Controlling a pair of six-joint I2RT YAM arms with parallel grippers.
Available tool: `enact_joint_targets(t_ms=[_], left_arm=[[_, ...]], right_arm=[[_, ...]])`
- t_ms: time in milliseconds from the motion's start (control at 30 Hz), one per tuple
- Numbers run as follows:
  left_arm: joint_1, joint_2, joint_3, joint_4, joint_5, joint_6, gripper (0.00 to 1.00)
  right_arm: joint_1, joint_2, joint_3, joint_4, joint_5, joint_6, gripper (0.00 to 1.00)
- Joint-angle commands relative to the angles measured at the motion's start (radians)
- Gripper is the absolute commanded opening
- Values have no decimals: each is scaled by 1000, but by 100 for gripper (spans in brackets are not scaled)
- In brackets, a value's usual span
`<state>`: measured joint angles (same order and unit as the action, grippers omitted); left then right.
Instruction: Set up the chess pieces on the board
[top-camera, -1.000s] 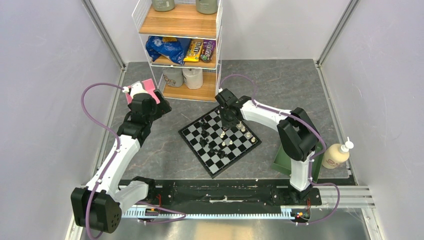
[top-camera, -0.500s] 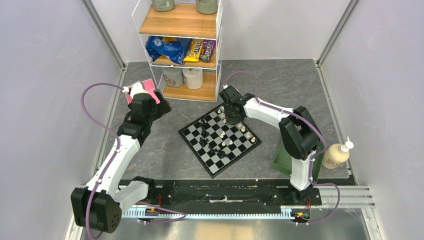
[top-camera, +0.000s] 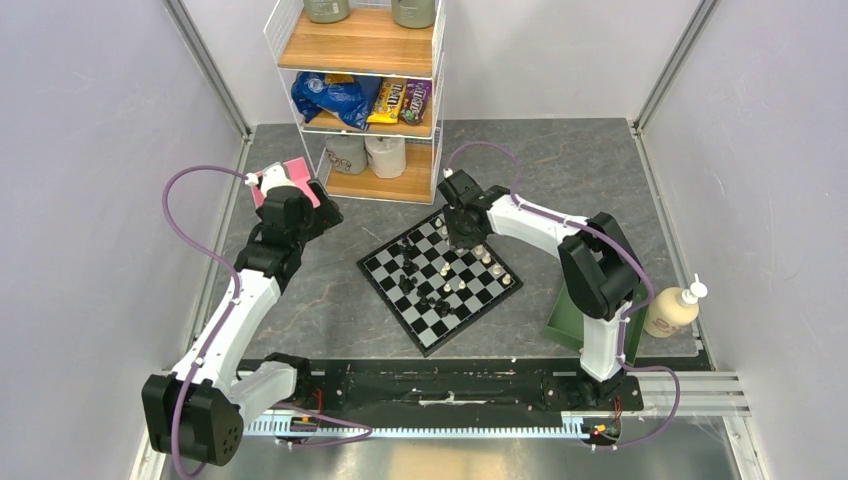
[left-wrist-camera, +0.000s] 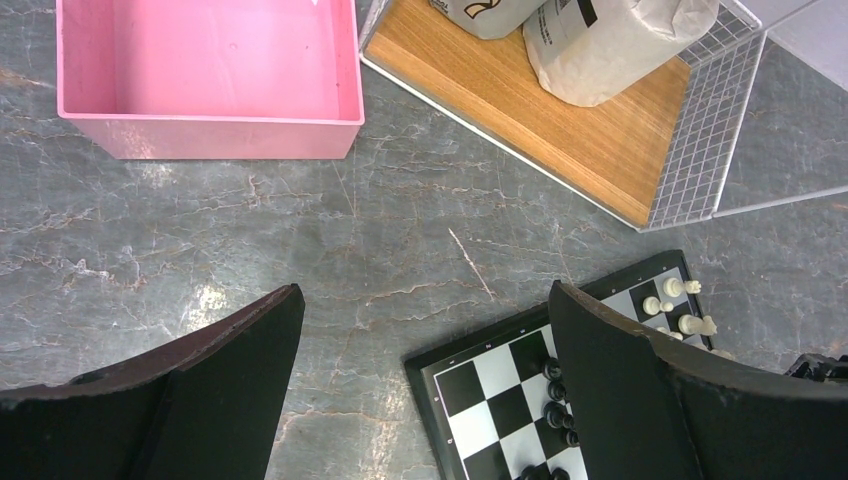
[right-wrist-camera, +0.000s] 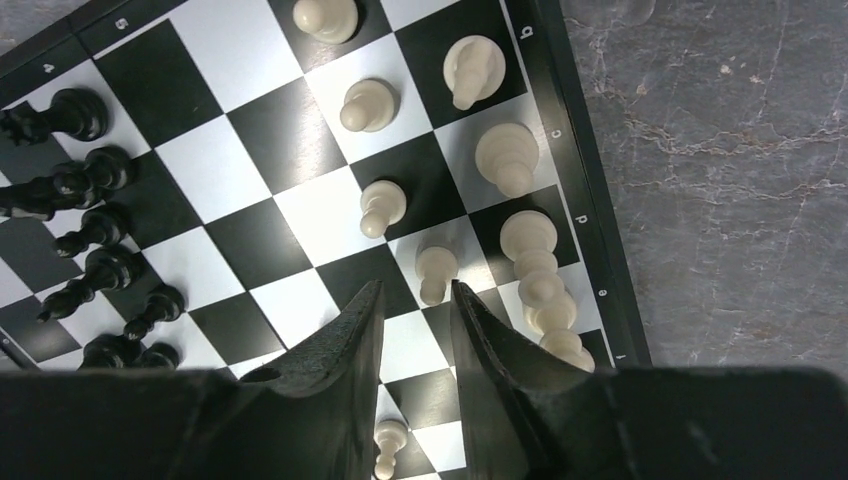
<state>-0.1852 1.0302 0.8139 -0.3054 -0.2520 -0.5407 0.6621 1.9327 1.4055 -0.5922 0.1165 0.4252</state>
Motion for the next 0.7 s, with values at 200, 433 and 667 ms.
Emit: enact_joint_targets(t_ms=[200,433,667], left_arm=[[6,1,-2,38,27,2,99],[6,-5,-2,33,19,5,99],[6,-7,0,26,10,10,99]], right_arm=[[57,-122,5,0,-40,3,40],[80,-79,-7,10,-48,29,39],[82,-52,0,2,-37,35,37]])
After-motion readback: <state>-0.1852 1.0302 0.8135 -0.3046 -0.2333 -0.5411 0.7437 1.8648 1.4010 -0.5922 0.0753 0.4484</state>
